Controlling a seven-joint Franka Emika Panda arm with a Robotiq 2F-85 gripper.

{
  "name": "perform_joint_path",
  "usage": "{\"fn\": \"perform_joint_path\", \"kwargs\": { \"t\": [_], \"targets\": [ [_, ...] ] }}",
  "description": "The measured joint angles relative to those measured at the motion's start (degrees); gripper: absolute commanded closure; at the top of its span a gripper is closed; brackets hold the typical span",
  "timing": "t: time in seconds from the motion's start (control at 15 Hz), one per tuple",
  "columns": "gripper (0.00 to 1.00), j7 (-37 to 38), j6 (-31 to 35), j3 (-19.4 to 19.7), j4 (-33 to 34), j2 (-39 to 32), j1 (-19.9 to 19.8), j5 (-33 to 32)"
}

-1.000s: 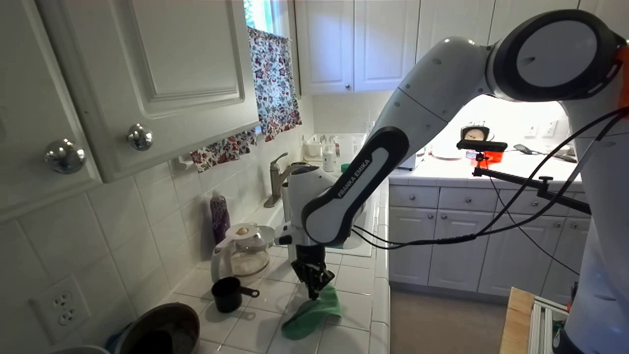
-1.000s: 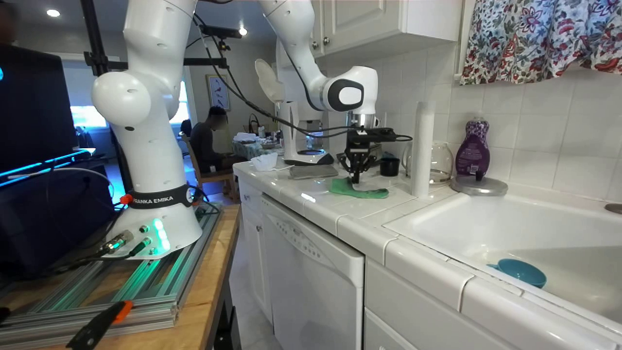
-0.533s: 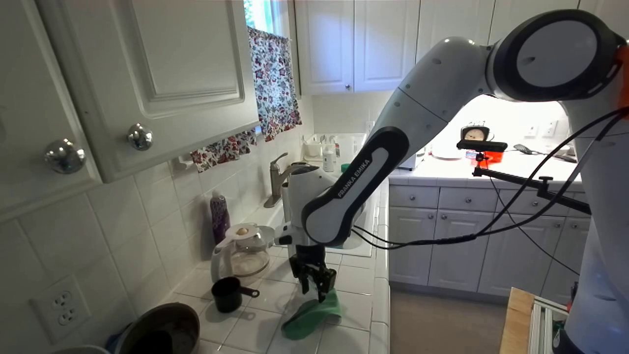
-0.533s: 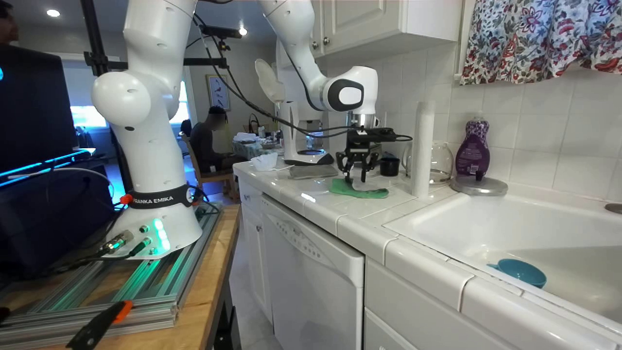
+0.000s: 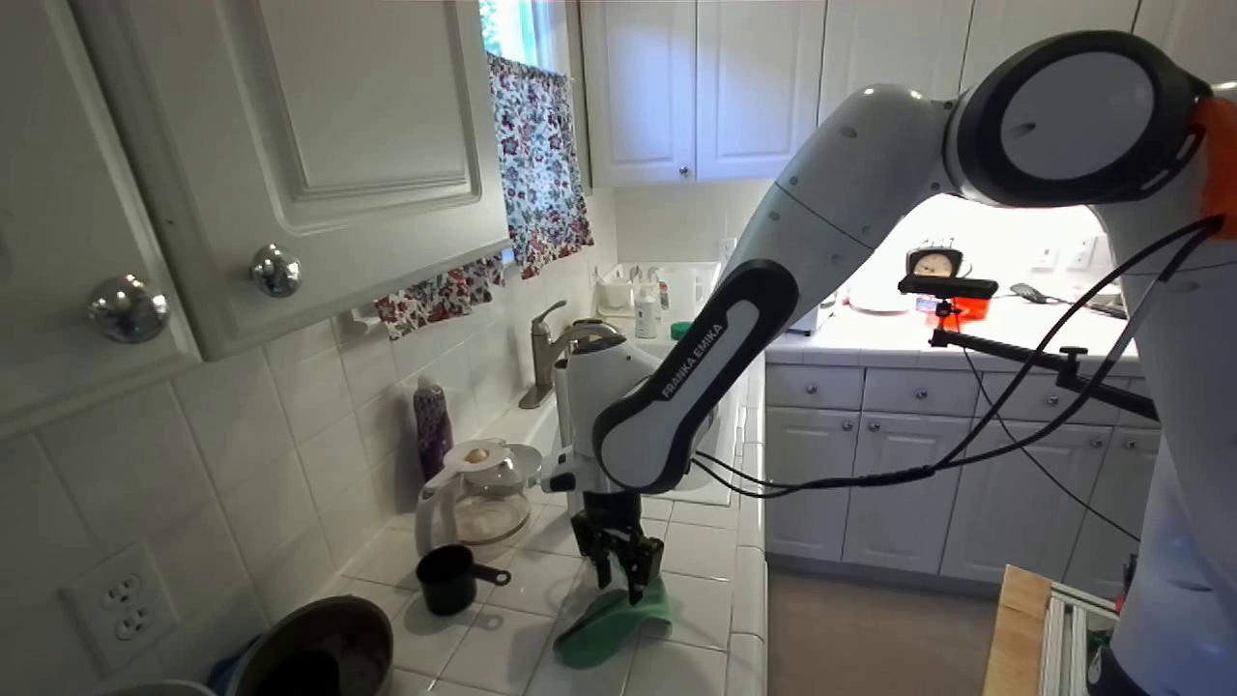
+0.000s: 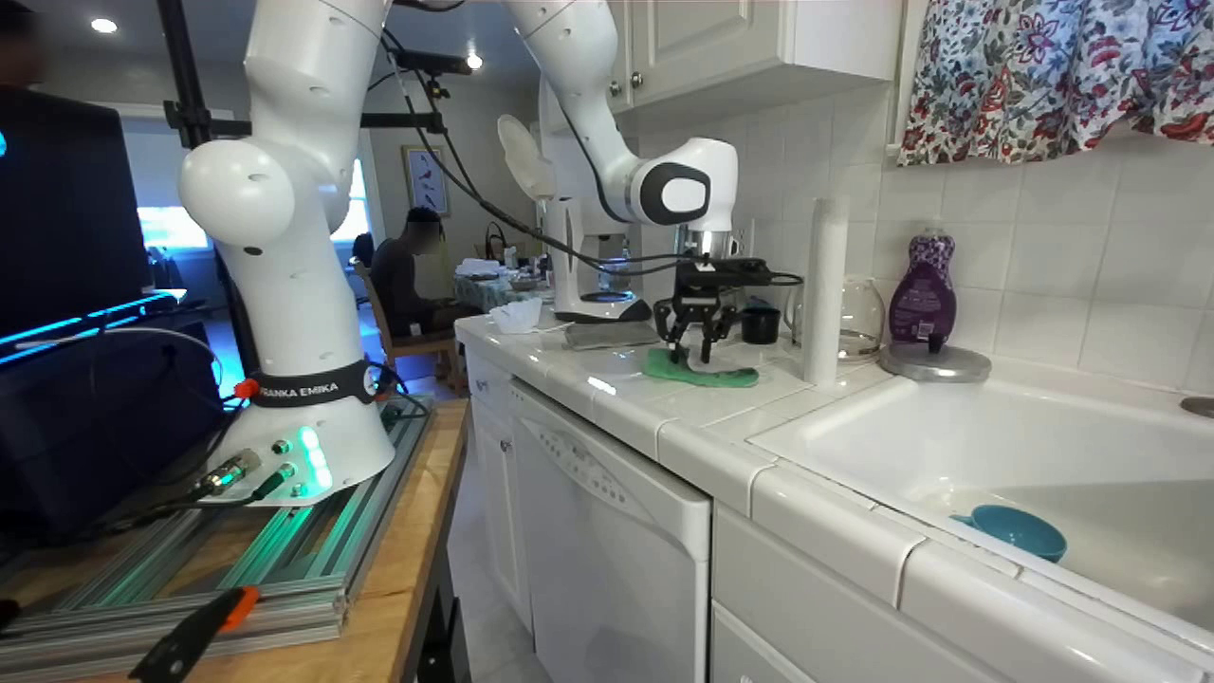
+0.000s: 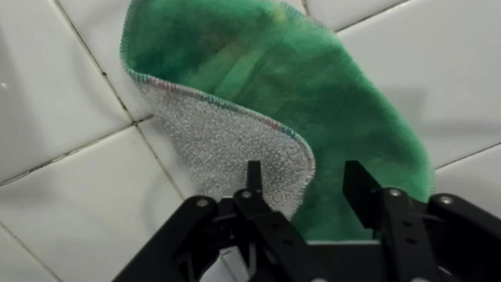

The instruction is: Turn the rag around, then unfold it

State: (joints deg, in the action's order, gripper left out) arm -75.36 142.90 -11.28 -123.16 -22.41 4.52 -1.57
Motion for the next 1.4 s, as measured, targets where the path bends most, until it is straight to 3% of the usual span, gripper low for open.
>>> {"fn": "perform_joint_path", "kwargs": {
  "t": [0.27,0.8,1.4],
  "targets": [
    [1.00,0.0,0.0,0.0,0.7,-0.8,0.0,0.0],
    [0.99,0.5,0.9,0.0,1.2,-0.6,0.1,-1.3],
    [0.99,4.4,3.7,1.8,3.5,2.6,4.1,-18.7]
  ]
}}
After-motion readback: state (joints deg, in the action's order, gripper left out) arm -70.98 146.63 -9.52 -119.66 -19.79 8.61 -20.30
